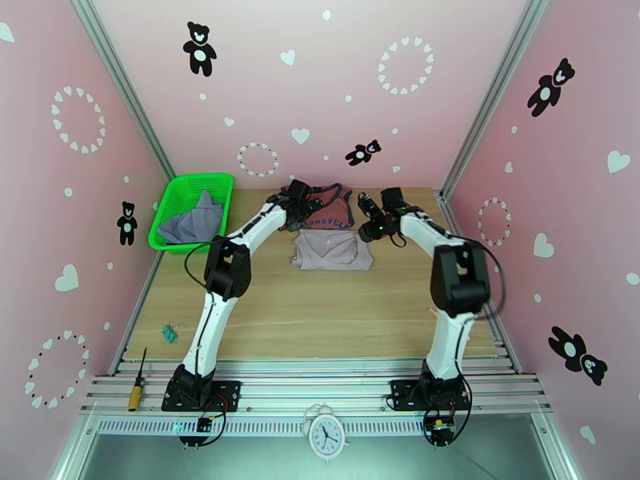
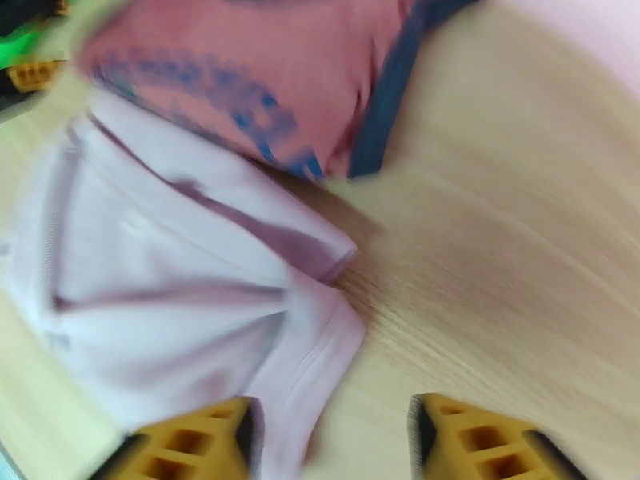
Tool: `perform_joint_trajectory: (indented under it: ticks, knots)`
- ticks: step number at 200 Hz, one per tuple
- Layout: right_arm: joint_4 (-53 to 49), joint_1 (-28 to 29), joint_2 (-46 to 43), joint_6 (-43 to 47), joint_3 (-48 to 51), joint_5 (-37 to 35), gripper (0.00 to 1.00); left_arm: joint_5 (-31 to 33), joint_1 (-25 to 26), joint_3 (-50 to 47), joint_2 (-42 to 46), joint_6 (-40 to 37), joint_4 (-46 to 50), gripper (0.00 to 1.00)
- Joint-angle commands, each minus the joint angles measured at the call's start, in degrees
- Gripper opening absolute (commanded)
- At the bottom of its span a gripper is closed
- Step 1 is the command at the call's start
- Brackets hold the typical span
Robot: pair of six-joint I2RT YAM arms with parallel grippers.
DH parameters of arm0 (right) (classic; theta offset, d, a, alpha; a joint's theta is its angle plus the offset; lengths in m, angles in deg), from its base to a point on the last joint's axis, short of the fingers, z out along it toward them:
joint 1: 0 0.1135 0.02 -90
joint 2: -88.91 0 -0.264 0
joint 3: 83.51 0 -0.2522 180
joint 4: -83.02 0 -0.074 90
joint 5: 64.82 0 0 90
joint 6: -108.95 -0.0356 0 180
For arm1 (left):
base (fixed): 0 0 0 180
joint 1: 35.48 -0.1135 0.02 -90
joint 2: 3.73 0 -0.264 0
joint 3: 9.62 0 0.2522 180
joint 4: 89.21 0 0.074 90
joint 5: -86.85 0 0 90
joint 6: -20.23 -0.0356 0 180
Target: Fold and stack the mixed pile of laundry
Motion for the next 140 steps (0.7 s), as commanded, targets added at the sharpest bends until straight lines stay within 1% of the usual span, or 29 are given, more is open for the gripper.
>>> perform_joint_trajectory:
  ticks: [1, 14, 23, 31, 38, 44, 48, 50, 53, 54, 61, 67, 72, 80, 91, 99, 108, 117, 140]
  knots:
    - [2.6, -3.1, -11.9, -4.2, 3.1, 9.1, 0.99, -3.9, 0.0, -11.2, 19.2, 12.0, -11.0, 0.48]
    - [3.9, -4.9, -16.9, -6.4, 5.3, 14.8, 0.99, -7.5, 0.0, -23.2, 30.2, 17.9, -18.8, 0.51]
    - [4.1, -5.3, -19.6, -9.6, 6.5, 16.5, 0.99, -11.0, 0.0, -30.6, 37.6, 21.8, -22.8, 0.53]
    - [1.1, -5.3, -20.6, -14.6, 5.8, 16.6, 0.99, -13.8, 0.0, -36.4, 43.5, 25.8, -25.1, 0.57]
    - [-3.9, -5.3, -20.1, -18.2, 4.0, 17.8, 0.99, -16.5, 0.0, -41.0, 48.1, 28.7, -26.2, 0.61]
    - [-7.3, -5.3, -18.7, -18.4, 2.4, 22.4, 0.99, -18.8, 0.0, -44.4, 51.8, 30.7, -26.7, 0.68]
    - [-9.0, -5.3, -17.6, -17.5, 1.8, 27.0, 0.99, -20.1, 0.0, -46.6, 53.9, 32.4, -27.0, 0.76]
    - [-9.5, -5.3, -17.0, -17.0, 1.7, 29.9, 0.99, -20.6, 0.0, -47.6, 55.0, 33.3, -27.2, 0.81]
    - [-9.7, -5.3, -16.2, -16.6, 1.9, 33.6, 0.99, -21.7, 0.0, -49.1, 56.5, 34.4, -27.5, 0.94]
    - [-9.6, -5.3, -15.9, -16.7, 2.1, 34.8, 0.99, -22.1, 0.1, -49.6, 57.0, 34.6, -27.5, 0.96]
    - [-6.4, -5.3, -14.7, -19.0, 4.5, 40.9, 0.99, -23.8, 0.1, -52.6, 59.9, 37.4, -27.8, 0.98]
    - [-1.9, -5.0, -13.9, -22.0, 7.4, 42.2, 0.99, -23.7, 0.1, -54.3, 61.7, 41.2, -26.9, 0.98]
    - [0.6, -4.7, -13.6, -23.3, 9.6, 40.9, 0.99, -22.7, 0.1, -55.0, 62.5, 44.2, -25.3, 0.98]
    - [1.9, -3.6, -13.1, -23.1, 12.3, 33.7, 0.99, -21.3, -0.1, -54.6, 62.6, 47.8, -20.4, 0.99]
    - [1.1, -2.3, -11.9, -23.0, 13.6, 25.0, 0.99, -19.7, -0.1, -52.5, 60.6, 48.6, -12.9, 0.98]
    - [0.6, -1.8, -10.4, -24.3, 13.9, 19.0, 0.99, -19.5, -0.1, -52.4, 58.9, 50.0, -10.5, 0.98]
    - [0.1, -1.3, -8.7, -25.2, 14.1, 14.2, 0.99, -21.8, -0.1, -52.9, 57.0, 51.5, -9.6, 0.98]
    - [0.0, -0.7, -7.2, -26.0, 14.1, 11.0, 0.99, -23.3, -0.1, -53.7, 54.8, 54.0, -10.4, 0.98]
    - [-0.2, 1.4, -3.0, -27.6, 13.5, 4.7, 0.98, -23.2, -0.1, -54.0, 47.6, 60.8, -12.4, 0.98]
